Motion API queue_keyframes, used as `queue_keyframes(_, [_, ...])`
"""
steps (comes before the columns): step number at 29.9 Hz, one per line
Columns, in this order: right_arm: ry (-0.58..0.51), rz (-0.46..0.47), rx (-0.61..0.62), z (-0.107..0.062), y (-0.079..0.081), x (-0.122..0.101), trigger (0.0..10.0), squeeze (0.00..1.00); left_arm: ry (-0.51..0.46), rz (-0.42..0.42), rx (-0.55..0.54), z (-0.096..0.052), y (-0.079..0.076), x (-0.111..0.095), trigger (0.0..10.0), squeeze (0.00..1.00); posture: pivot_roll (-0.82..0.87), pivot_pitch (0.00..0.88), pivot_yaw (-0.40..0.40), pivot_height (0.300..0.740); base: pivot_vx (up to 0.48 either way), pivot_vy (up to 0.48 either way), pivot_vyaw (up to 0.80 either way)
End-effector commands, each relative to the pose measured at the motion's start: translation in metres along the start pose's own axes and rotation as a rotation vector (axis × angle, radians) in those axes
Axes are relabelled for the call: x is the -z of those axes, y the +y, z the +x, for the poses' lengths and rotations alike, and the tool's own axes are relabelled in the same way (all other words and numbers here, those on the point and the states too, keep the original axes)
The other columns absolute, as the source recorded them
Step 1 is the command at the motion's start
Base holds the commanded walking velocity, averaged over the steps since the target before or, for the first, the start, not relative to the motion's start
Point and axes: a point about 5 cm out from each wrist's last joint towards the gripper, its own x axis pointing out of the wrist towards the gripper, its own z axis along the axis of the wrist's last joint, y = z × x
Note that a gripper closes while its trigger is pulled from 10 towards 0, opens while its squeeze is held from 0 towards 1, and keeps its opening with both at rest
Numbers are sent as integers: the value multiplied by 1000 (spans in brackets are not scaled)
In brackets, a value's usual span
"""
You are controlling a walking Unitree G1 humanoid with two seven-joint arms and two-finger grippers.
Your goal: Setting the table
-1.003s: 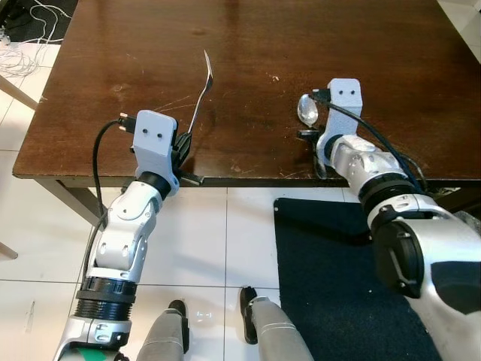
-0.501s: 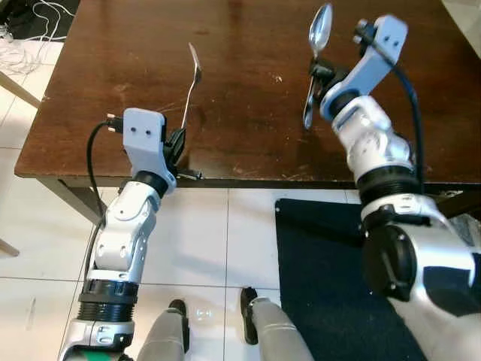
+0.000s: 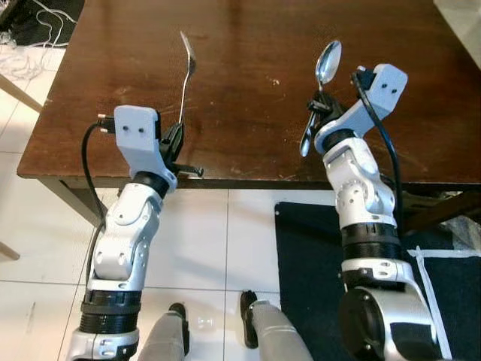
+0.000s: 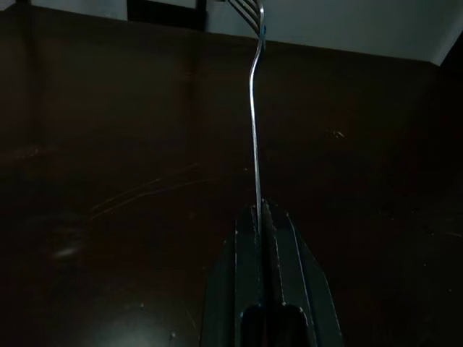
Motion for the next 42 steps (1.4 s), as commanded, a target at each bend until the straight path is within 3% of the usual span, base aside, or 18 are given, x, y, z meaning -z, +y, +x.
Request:
queue_keyframes(1, [26,-59,-19,-5,-1,4,10000,0,35,-5,-22,-6,3,6,9059,0,7,156,-41,740,0,0,0])
queue_keyframes(2, [21,-91,-37,-10,1,3,10000,0,40,-2,-43,-8,7,7,10000,0,8,156,-43,740,0,0,0])
queue_keyframes(8, [-57,-192,16,-20,-3,-2,10000,0,58,20,-92,-9,17,7,10000,0,8,154,-37,740,0,0,0])
queue_keyframes(21, [-33,-54,67,-44,-8,21,10000,0,83,31,-58,6,12,7,10000,0,6,121,7,740,0,0,0])
queue_keyframes(31, [14,-23,49,-59,-6,40,10000,0,128,96,1,1,5,20,10000,0,14,101,25,740,0,0,0])
queue_keyframes(42, [32,-13,20,-59,-3,44,10000,0,135,173,8,-2,4,28,10000,0,14,96,6,740,0,0,0])
